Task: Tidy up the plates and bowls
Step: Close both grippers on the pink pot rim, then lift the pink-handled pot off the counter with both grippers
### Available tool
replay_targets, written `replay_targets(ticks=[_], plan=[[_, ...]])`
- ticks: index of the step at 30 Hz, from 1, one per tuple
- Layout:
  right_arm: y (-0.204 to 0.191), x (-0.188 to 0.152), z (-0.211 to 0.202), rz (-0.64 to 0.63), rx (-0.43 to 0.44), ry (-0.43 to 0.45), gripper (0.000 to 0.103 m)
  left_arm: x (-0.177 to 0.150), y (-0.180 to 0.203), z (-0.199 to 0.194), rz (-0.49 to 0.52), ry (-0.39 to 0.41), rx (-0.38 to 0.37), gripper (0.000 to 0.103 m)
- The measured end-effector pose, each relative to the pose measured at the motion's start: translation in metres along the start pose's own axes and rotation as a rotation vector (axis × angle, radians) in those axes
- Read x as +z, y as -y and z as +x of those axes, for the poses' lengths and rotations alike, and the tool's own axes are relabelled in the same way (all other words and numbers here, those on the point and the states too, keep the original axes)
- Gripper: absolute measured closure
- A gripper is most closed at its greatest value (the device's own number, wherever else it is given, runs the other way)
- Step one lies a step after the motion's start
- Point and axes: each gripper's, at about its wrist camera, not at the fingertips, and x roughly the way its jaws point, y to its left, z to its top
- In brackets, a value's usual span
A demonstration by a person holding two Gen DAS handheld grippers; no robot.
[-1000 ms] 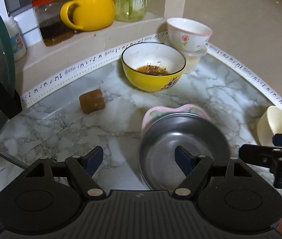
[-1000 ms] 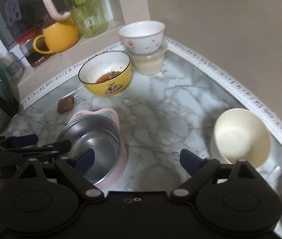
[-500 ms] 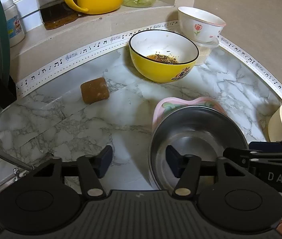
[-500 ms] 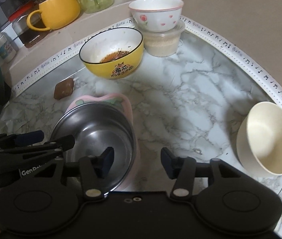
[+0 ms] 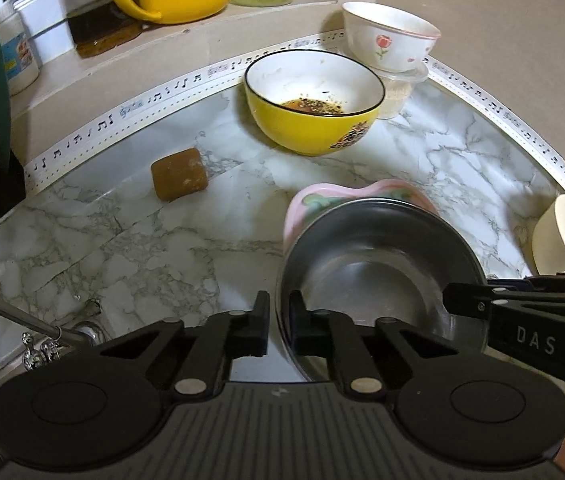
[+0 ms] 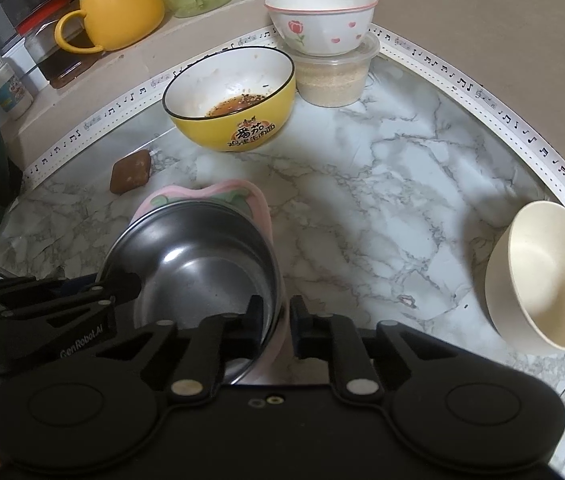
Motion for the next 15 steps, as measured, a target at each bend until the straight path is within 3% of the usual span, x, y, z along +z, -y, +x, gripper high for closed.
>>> replay_targets(ticks=[15], plan=[[0.001,-0.008,-0.014,-0.01,-0.045,0.039,0.093,0.0,0.01,-0.015,0.001,0.011,-0.021,0.097]])
